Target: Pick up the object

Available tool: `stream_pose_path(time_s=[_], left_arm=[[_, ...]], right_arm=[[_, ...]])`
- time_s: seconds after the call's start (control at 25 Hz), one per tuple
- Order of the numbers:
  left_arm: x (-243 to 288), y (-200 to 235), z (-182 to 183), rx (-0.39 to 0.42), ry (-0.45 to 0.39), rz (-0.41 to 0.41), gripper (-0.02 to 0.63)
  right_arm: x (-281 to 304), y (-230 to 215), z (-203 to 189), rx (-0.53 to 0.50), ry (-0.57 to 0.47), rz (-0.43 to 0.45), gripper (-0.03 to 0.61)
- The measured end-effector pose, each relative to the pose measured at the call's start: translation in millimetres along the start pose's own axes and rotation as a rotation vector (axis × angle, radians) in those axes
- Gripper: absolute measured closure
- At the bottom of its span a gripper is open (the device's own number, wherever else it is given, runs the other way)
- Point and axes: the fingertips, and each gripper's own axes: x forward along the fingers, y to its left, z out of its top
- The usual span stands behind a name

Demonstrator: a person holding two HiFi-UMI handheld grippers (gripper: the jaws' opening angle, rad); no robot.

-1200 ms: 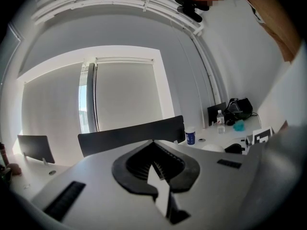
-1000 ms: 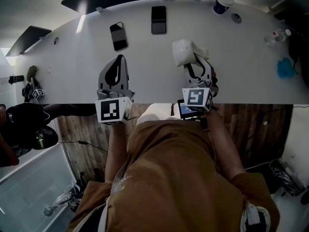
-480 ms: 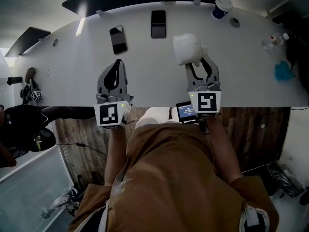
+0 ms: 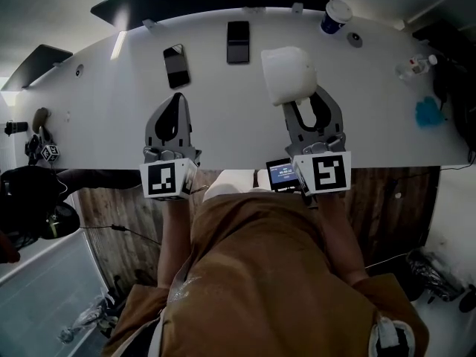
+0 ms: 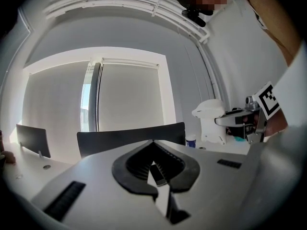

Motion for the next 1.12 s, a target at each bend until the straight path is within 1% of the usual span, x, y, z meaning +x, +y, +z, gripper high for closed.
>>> stream_pose_path(time_s=[0.16, 0.28, 0.44, 0.68, 0.84, 1.12], left_arm=[[0, 1, 4, -0.012, -0.012, 0.000, 0.612], [1, 3, 5, -0.012, -0.015, 0.003, 0.612], [1, 5, 6, -0.022, -0.020, 0.007, 0.612], [-2, 8, 6, -0.021, -0.027, 0.017, 0.612], [-1, 6, 8, -0.013, -0.031, 0.013, 0.612], [-2, 7, 13, -0.005, -0.038, 0.012, 0.612]], right_arm=[[-5, 1, 13, 0.041, -0.036, 0.008, 0.430], [-7, 1, 15, 0.029, -0.057, 0.013, 0.430], [-6, 0, 14, 0.033, -0.049, 0.011, 0.430], [-10, -8, 26, 0.066, -0.071, -0.005, 0.430], [-15, -17, 27, 0.105, -0.078, -0.035, 0.430], [-20, -20, 29, 0.108, -0.071, -0.070, 0.430]])
